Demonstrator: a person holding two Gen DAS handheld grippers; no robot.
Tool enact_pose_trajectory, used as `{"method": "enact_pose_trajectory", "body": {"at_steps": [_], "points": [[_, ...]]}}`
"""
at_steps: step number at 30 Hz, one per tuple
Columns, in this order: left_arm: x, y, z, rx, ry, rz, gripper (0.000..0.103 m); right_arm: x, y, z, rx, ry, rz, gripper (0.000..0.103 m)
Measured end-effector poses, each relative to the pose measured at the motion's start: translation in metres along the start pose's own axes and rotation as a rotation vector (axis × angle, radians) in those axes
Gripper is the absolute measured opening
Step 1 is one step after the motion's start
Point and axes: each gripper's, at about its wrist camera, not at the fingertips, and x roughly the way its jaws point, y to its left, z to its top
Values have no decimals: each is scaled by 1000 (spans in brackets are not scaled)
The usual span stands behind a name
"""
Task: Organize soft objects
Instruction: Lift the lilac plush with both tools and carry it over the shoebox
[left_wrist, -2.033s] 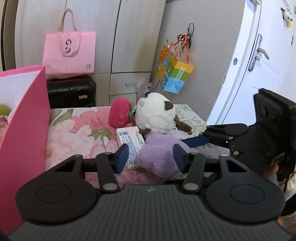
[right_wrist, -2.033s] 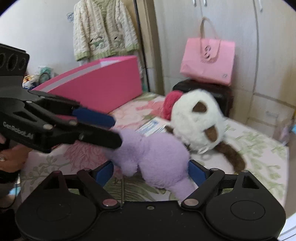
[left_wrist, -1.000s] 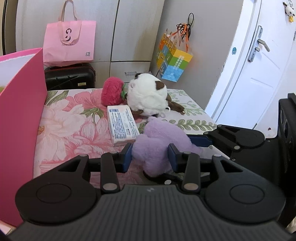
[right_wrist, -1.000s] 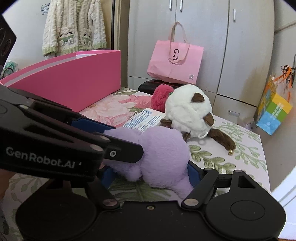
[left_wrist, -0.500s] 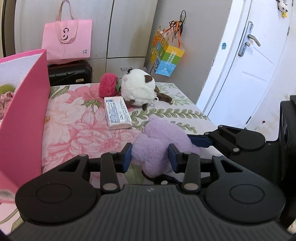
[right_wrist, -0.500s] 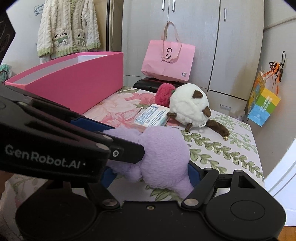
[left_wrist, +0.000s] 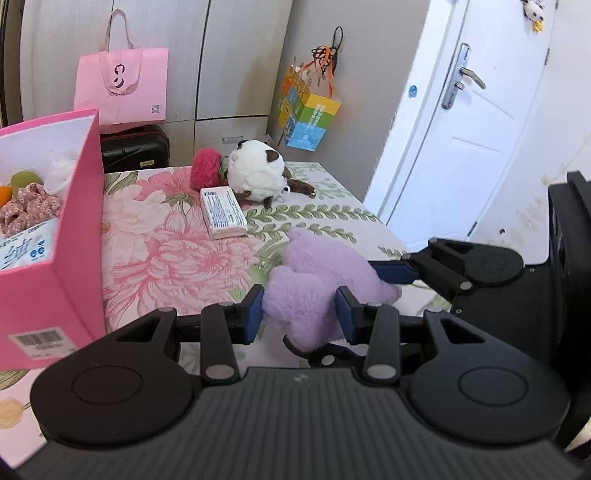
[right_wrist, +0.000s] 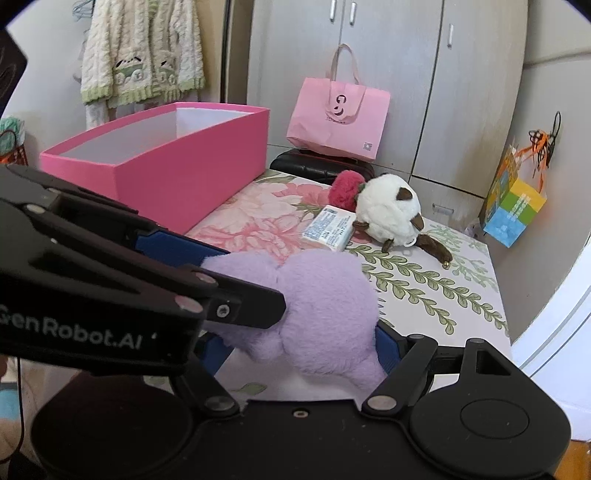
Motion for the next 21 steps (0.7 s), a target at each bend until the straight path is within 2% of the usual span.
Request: {"method": "enact_pose_trajectory", "body": {"at_steps": [7, 10, 19, 21], "points": [[-32, 1, -5, 3, 58, -10, 39, -22, 20, 3, -23, 31, 35, 82], [-49, 4, -9, -6, 90, -12, 39, -33, 39, 5, -109, 38, 31, 82], [-121, 16, -13, 24, 70, 68, 39, -65, 89, 29, -243, -28, 113, 82], [-135, 23, -10, 23, 86, 73, 39, -70, 100, 36, -264, -45, 148, 82]]}}
